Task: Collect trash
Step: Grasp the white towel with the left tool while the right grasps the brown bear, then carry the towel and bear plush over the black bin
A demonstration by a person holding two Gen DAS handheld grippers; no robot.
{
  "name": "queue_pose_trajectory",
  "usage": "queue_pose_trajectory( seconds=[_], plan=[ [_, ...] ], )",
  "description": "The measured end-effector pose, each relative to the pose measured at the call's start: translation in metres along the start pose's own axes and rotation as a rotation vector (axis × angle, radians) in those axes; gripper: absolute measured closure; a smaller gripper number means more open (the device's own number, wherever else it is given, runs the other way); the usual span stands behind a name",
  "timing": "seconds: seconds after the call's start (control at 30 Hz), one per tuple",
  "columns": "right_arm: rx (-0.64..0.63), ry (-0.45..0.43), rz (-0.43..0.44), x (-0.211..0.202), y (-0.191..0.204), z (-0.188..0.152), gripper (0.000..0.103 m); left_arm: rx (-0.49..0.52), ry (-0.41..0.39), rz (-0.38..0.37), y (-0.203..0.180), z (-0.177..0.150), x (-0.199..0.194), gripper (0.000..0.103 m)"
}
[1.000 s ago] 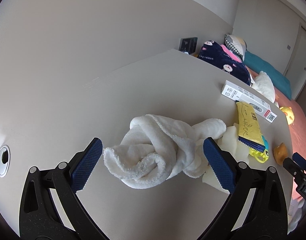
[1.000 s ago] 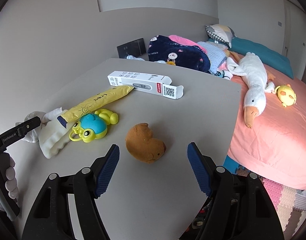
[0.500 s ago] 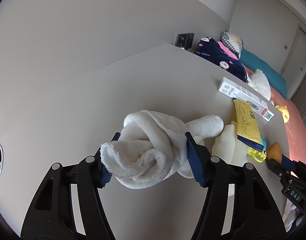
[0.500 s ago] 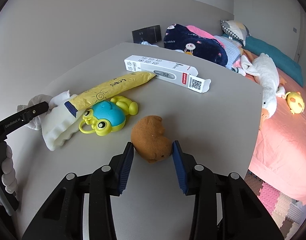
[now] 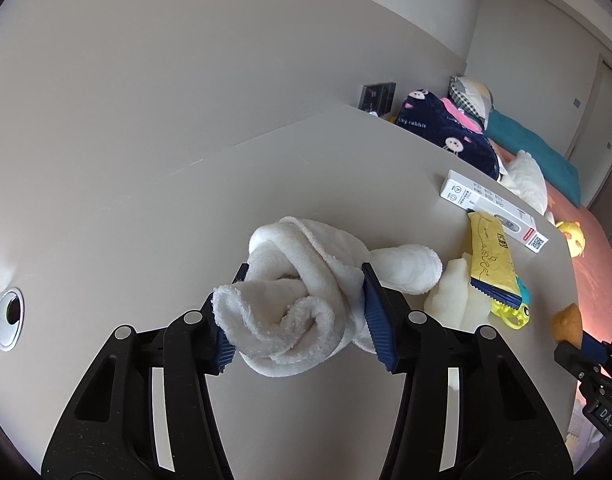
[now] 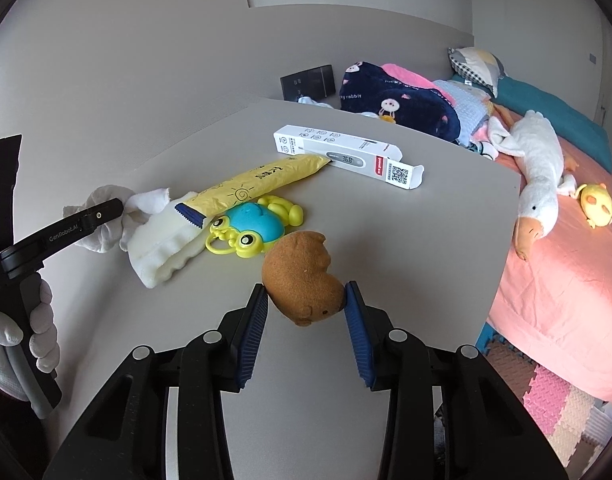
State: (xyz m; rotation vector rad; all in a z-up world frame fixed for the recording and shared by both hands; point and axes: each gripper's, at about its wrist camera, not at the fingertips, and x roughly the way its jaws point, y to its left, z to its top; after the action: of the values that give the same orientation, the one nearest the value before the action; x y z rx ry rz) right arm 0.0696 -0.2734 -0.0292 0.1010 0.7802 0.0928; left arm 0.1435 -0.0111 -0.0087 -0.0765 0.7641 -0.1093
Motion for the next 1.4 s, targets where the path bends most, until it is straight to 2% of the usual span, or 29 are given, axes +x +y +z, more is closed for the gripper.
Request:
queue_pose_trajectory(
  seconds=[0.53, 0.73, 0.9, 1.4],
  plan=[
    [-0.009, -0.05, 0.064, -0.048, -0.004, -0.015, 0.062, -0.006, -0.051, 0.052, 0.006, -0.003, -0.051, 0.051],
    [0.012, -0.061, 0.069, -0.059, -0.014, -0.023, 0.062, 0.02, -0.058, 0.026, -0.016, -0.013, -0.066, 0.051],
    [0.009, -0.078, 0.039, -0.073, -0.021, -0.03, 0.062, 0.053, -0.068, -0.006, -0.041, -0.018, -0.079, 0.051],
    [0.081, -0.105, -0.011, -0.109, -0.072, -0.054, 0.062, 0.208, -0.073, -0.12, -0.136, -0.033, -0.099, 0.05]
  ],
)
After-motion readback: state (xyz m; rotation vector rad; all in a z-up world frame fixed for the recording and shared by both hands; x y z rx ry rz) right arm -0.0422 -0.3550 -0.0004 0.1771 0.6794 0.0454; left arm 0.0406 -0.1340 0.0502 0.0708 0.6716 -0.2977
